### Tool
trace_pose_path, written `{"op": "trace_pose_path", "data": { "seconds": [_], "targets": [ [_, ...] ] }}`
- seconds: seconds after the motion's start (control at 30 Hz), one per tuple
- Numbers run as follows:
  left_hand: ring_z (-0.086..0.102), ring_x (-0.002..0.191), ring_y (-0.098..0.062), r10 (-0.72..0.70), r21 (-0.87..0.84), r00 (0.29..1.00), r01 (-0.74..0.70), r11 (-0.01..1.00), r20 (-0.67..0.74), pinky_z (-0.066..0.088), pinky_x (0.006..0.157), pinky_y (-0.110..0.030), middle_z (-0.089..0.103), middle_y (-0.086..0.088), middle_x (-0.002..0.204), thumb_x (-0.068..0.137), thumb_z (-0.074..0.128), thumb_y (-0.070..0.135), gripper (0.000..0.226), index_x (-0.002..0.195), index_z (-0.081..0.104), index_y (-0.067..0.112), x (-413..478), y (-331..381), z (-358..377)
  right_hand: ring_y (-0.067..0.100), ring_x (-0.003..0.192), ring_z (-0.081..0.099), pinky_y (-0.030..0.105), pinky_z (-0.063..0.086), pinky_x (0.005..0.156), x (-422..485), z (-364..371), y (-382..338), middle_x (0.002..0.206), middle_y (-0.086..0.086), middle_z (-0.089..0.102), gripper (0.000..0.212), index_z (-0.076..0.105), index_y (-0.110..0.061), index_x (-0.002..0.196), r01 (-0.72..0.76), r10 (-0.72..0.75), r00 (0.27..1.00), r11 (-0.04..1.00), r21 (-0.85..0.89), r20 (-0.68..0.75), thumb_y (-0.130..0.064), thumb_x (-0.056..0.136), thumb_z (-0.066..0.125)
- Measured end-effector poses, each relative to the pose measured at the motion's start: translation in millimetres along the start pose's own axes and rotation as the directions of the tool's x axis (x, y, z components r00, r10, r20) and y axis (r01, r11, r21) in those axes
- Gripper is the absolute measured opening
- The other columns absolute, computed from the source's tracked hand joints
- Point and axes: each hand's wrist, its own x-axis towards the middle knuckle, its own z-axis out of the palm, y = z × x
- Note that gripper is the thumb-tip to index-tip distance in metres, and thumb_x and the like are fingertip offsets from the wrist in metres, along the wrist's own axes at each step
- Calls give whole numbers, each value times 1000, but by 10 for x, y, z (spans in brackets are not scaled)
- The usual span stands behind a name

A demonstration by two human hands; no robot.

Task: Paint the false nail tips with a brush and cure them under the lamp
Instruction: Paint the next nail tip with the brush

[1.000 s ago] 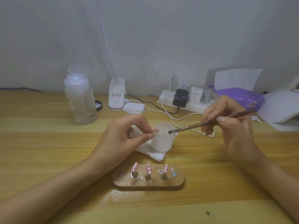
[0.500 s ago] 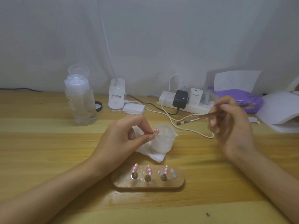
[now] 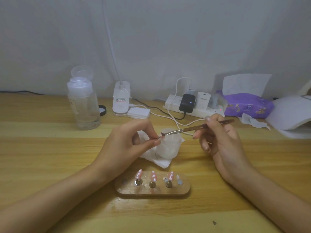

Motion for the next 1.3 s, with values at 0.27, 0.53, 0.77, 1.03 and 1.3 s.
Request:
{"op": "trace_pose_path", "data": {
  "seconds": [0.27, 0.53, 0.77, 1.03, 1.3],
  "targets": [
    [37, 49, -7, -3, -36, 1000, 3, 999, 18, 32, 51, -21, 66, 9, 76, 82, 79, 26, 15, 77, 65, 29, 7, -4, -1, 13, 41, 45, 18, 37, 41, -6, -6, 12, 65, 12, 69, 24, 47, -20, 75, 88, -89, 993, 996, 12, 73, -31, 94, 56],
    [36, 49, -7, -15, -34, 1000, 15, 999, 11, 30, 50, -21, 57, 7, 67, 82, 79, 26, 16, 76, 65, 29, 9, -9, -9, 11, 37, 39, 18, 29, 38, 12, -22, 0, 63, 9, 69, 25, 42, -18, 76, 93, -93, 996, 995, -35, 0, -25, 98, 50],
    [36, 50, -7, -18, -43, 1000, 19, 999, 12, 31, 51, -21, 61, 4, 72, 81, 79, 25, 15, 76, 66, 27, 5, 8, -4, 10, 36, 36, 16, 27, 37, 21, -41, 7, 65, 10, 70, 24, 43, -16, 77, 87, -88, 996, 990, -109, -7, -22, 99, 50],
    [38, 49, -7, -26, -37, 1000, 27, 999, 15, 31, 52, -17, 61, 13, 70, 81, 80, 21, 18, 75, 65, 28, 3, 14, -8, 10, 37, 39, 16, 30, 39, 1, -25, 17, 67, 11, 71, 24, 44, -16, 79, 131, -126, 991, 986, -106, 49, -26, 99, 52],
    [38, 50, -9, -33, -38, 999, 34, 999, 19, 32, 52, -23, 61, 4, 69, 80, 81, 22, 16, 75, 66, 26, 5, 25, -11, 11, 38, 40, 18, 30, 40, -5, -13, 11, 68, 12, 71, 26, 46, -18, 76, 150, -144, 986, 986, -69, 81, -30, 97, 55]
  ]
}}
